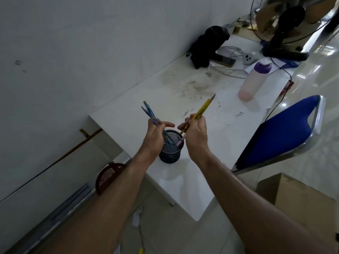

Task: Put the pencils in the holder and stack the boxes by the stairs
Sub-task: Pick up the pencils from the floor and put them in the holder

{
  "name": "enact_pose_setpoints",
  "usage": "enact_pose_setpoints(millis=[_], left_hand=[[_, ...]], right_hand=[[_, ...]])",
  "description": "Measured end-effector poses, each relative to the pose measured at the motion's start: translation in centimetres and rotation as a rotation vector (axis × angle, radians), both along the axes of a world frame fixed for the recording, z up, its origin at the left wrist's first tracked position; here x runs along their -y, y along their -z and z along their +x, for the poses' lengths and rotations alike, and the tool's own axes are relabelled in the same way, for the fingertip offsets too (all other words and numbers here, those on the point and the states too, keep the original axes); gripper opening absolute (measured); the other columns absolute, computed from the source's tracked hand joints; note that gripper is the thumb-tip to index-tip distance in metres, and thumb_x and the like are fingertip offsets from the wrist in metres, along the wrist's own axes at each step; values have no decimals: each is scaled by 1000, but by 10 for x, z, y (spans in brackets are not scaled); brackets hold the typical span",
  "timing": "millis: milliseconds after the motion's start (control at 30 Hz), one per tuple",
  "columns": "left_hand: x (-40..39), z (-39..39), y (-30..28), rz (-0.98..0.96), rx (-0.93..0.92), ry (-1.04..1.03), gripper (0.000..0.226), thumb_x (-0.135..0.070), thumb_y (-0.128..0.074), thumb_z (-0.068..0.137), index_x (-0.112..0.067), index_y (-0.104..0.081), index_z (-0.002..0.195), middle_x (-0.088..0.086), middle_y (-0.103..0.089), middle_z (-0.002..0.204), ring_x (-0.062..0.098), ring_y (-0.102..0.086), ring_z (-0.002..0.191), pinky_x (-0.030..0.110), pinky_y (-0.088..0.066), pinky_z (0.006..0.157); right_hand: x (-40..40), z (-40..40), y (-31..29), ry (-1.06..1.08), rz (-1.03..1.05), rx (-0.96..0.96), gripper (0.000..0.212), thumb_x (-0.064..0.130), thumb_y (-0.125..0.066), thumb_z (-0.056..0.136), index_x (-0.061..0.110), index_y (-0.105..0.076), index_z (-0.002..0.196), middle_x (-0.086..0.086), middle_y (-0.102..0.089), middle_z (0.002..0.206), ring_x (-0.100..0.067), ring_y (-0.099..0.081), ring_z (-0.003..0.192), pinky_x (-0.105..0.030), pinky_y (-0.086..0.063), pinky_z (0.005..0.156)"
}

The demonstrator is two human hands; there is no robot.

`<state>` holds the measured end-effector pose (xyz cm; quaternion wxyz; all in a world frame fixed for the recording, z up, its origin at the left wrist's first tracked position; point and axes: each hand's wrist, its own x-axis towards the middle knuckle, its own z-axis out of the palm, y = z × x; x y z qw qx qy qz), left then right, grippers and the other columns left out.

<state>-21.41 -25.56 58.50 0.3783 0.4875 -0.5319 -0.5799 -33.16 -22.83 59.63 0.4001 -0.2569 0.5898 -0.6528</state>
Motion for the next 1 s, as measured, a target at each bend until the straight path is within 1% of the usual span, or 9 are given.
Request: enact_pose_setpoints(millis=[133,267,367,433,500,667,833,900,1000], left_hand=[[-1,8,20,15,45,109,33,-24,-33,104,-52,-47,111,-19,-46,144,4,-38,135,43,-27,116],[0,7,28,-83,237,116,38,-29,-32,105,-45,-36,139,-15,-30,154,15,-11,148,51,6,119],[-2,6,26,-86,178,12,16,-21,-43,99,-24,-56,108,-7,-54,119,25,-39,132,47,-27,114],[-7,8,26,60,39,-34,14,-10,-45,99,-14,-58,103,7,-61,113,18,-58,110,23,-50,89],[-10,10,29,177,-42,-31,18,-7,-47,98,-7,-59,111,6,-66,109,7,-66,93,11,-50,68],[-12,10,35,123,18,7,26,-8,-54,94,-25,-62,112,-4,-68,112,-4,-65,93,8,-48,70],[-15,16,35,71,34,45,34,-8,-58,88,-41,-60,100,-16,-68,105,-2,-63,99,15,-51,77],[-16,19,35,65,18,68,38,-10,-58,82,-38,-59,107,-8,-66,113,5,-63,105,22,-53,83],[-19,21,33,68,-7,92,57,-10,-51,76,-43,-52,123,-5,-61,122,11,-60,111,29,-53,90]], right_hand=[[1,-1,13,-92,-60,-74,16,5,-32,95,15,-45,96,-2,-55,84,-27,-66,86,-30,-53,68],[2,1,25,-166,-117,-58,18,2,-34,93,14,-46,96,-9,-60,86,-32,-65,91,-43,-54,87],[1,4,34,-211,-126,-52,18,5,-36,91,15,-49,96,-13,-65,92,-30,-65,95,-47,-53,91],[-1,6,37,-246,-137,-82,21,4,-36,89,14,-53,97,-15,-66,96,-29,-65,97,-48,-52,93],[-4,8,42,-289,-118,-126,26,4,-36,90,13,-57,101,-11,-67,103,-25,-65,102,-46,-51,94],[-12,3,54,-346,59,-238,30,13,-36,92,15,-60,110,2,-55,127,-11,-47,125,-46,-41,107],[-20,3,53,-406,20,-364,23,11,-40,85,11,-56,101,-16,-59,104,-27,-55,95,-54,-48,87],[-24,3,52,-417,-22,-378,24,14,-43,87,15,-57,106,-9,-63,101,-28,-59,96,-43,-53,83],[-33,2,51,-399,-6,-414,38,20,-44,86,24,-53,122,10,-63,111,-5,-58,106,-16,-48,86]])
